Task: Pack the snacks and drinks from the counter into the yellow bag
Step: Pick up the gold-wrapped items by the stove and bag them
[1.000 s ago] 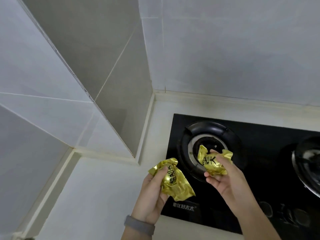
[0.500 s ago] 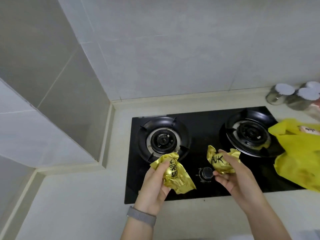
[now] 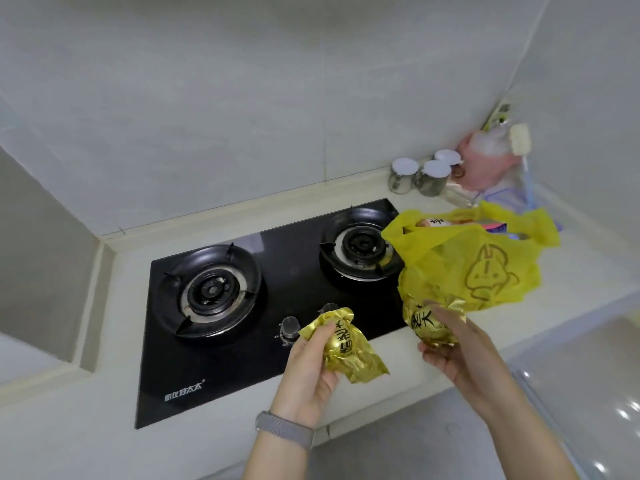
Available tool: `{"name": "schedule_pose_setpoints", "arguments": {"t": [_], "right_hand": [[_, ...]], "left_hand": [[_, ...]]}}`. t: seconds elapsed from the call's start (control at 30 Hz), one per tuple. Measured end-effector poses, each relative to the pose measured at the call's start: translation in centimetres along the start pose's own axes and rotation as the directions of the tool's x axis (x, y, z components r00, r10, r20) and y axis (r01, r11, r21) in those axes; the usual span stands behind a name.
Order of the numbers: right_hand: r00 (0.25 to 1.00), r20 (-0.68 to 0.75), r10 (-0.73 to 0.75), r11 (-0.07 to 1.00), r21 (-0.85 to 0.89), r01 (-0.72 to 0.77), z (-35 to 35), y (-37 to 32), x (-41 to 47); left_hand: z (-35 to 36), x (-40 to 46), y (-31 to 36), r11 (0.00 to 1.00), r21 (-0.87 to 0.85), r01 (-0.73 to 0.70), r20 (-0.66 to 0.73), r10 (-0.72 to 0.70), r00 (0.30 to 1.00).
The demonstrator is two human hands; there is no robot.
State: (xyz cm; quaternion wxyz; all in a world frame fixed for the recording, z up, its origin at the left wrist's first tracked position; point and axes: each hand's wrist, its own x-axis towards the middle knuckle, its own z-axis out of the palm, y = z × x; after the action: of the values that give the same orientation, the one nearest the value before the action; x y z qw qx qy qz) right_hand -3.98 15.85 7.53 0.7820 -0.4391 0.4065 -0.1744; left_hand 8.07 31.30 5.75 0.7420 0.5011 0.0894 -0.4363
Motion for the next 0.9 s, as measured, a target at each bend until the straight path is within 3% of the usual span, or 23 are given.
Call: {"name": "schedule_pose_setpoints", "arguments": {"t": [0.37,0.9], "right_hand": [[0.995,-0.091,-0.05,0.998,0.023,0.052,-8.1,-4.2,1.2],[0.982,-0.176,-0.066,0.991,0.106,0.085,-11.6,-10.0,10.9]], "left_hand": [[9.4,3.2,-3.4,0.994,0.069,0.091,0.055,-0.094,0.994],[17.4,15.4,0.1,0.985,0.157,0.068,0.206,-0.1,0.973]]}}
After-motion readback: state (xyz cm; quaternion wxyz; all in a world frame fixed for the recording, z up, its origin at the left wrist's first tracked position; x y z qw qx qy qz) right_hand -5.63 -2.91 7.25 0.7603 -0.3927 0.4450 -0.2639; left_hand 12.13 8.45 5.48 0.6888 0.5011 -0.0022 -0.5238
